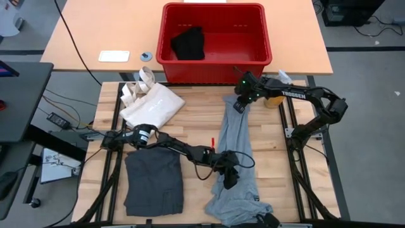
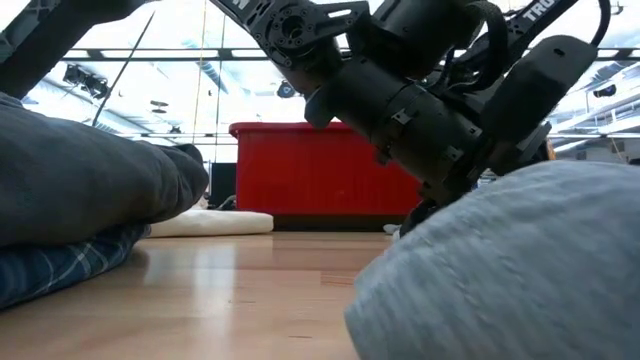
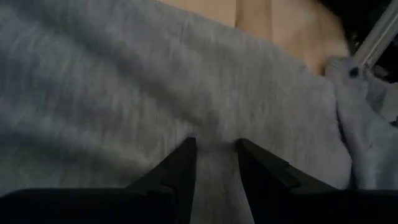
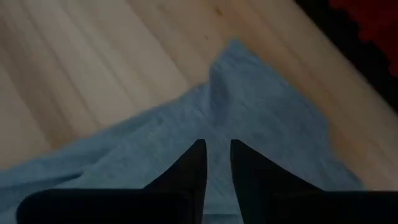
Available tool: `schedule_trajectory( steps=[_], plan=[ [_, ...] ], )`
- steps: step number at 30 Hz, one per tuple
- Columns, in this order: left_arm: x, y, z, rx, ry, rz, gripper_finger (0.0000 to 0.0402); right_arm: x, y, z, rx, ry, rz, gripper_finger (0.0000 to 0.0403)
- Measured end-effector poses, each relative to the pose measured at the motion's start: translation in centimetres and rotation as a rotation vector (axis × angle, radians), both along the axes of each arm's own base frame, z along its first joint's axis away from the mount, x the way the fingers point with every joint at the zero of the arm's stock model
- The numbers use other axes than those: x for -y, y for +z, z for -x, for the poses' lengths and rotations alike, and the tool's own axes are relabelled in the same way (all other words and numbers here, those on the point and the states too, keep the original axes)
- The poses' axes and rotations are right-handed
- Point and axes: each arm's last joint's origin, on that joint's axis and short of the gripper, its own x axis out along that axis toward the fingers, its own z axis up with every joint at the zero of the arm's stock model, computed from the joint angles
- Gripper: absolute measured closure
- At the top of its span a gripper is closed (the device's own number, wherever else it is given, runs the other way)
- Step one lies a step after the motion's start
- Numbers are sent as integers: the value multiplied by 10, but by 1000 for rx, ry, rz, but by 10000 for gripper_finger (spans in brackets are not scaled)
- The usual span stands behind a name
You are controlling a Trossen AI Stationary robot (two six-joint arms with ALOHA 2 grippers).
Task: Fold Laundry from Bin
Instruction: Fold the light gray t-shirt
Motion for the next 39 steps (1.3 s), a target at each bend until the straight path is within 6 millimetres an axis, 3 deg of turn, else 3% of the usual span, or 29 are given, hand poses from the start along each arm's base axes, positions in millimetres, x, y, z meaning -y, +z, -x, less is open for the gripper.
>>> schedule_trajectory(
  steps=[5,11,14,19,22,27,31,35,39],
  plan=[
    [-7,15,8,-62,-8,-60,277,3,3,4,-71,-59,104,321],
    [-31,32,9,-55,9,-176,277,-7,29,16,66,-43,46,321],
    [-42,32,9,-74,-7,-153,277,-21,46,27,137,-79,-44,321],
    [-43,58,16,-51,-85,-214,277,-56,69,44,188,-60,-181,321],
    [-48,54,24,-147,-123,-268,277,-77,73,55,137,-27,-220,321],
    [-65,53,27,-174,-164,-314,277,-110,52,68,135,29,-298,321],
    [-61,59,24,-115,-229,-267,277,-136,26,73,184,59,-427,321],
    [-49,93,29,3,-275,-241,277,-161,10,77,193,87,-549,321],
    [-26,120,38,71,-326,-222,277,-185,7,77,185,174,-549,321]
  ],
)
